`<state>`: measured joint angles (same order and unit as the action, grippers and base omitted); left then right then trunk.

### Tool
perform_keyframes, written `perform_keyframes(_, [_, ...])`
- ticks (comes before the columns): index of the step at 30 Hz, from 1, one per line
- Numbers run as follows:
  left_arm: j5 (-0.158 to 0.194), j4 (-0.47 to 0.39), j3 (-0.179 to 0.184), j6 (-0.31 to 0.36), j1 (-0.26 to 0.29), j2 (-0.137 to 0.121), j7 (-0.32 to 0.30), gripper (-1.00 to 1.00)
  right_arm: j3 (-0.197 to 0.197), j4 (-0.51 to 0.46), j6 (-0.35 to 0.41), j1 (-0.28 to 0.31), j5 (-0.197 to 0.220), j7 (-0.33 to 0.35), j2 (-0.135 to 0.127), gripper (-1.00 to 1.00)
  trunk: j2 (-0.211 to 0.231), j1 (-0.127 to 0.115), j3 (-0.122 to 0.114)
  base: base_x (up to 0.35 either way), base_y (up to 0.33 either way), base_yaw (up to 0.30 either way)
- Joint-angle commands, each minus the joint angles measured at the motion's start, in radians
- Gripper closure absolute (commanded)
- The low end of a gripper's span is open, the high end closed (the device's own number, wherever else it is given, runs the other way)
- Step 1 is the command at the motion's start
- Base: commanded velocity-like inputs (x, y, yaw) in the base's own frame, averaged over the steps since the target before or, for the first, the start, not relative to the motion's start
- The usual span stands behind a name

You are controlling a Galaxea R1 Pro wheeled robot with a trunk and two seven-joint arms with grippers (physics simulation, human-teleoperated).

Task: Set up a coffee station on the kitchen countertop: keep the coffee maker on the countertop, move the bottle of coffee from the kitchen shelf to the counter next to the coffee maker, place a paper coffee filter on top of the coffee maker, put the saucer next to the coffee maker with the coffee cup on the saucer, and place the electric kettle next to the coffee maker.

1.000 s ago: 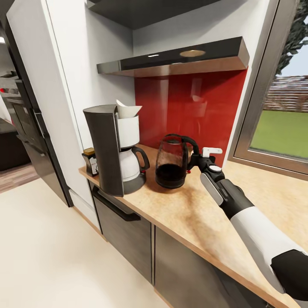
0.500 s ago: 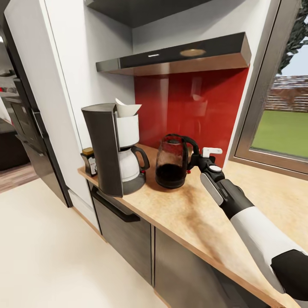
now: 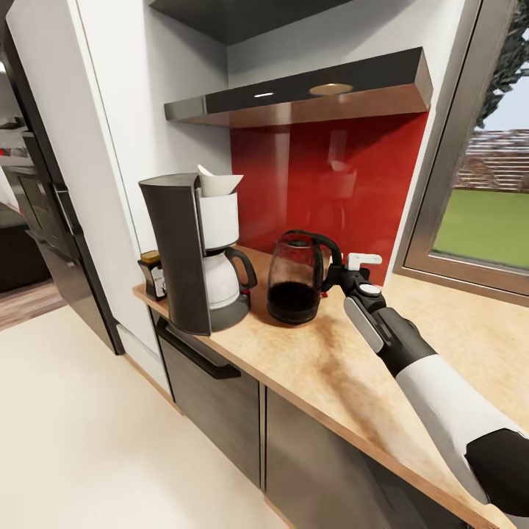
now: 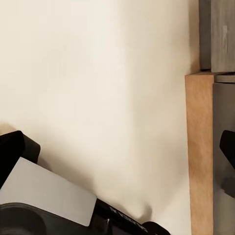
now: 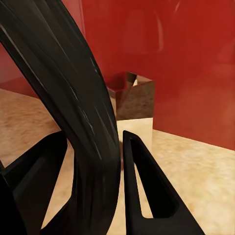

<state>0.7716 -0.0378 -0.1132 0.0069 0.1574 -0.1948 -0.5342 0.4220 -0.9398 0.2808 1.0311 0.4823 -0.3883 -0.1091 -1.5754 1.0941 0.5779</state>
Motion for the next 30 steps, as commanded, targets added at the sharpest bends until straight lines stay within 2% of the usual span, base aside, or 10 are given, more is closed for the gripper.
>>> perform_keyframes(1, [-0.005, 0.001, -0.008, 0.001, 0.001, 0.0, -0.004, -1.0, 0.004, -0.002, 0.003, 0.001, 0.004, -0.008, -0.001, 1.0, -0.001, 0.0, 0.001, 0.0, 0.0, 0.0])
perform_keyframes(13, [-0.005, 0.001, -0.008, 0.001, 0.001, 0.0, -0.004, -1.0, 0.004, -0.003, 0.003, 0.001, 0.004, -0.009, -0.001, 1.0, -0.001, 0.0, 0.001, 0.0, 0.0, 0.0])
perform_keyframes(17, [-0.005, 0.001, -0.008, 0.001, 0.001, 0.0, -0.004, -1.0, 0.004, -0.004, 0.003, 0.001, 0.004, -0.009, -0.001, 1.0, -0.029, 0.015, 0.014, 0.0, 0.0, 0.0])
perform_keyframes(30, [-0.005, 0.001, -0.008, 0.001, 0.001, 0.0, -0.004, -1.0, 0.004, -0.004, 0.003, 0.001, 0.004, -0.009, -0.001, 1.0, -0.05, 0.027, 0.023, 0.0, 0.0, 0.0])
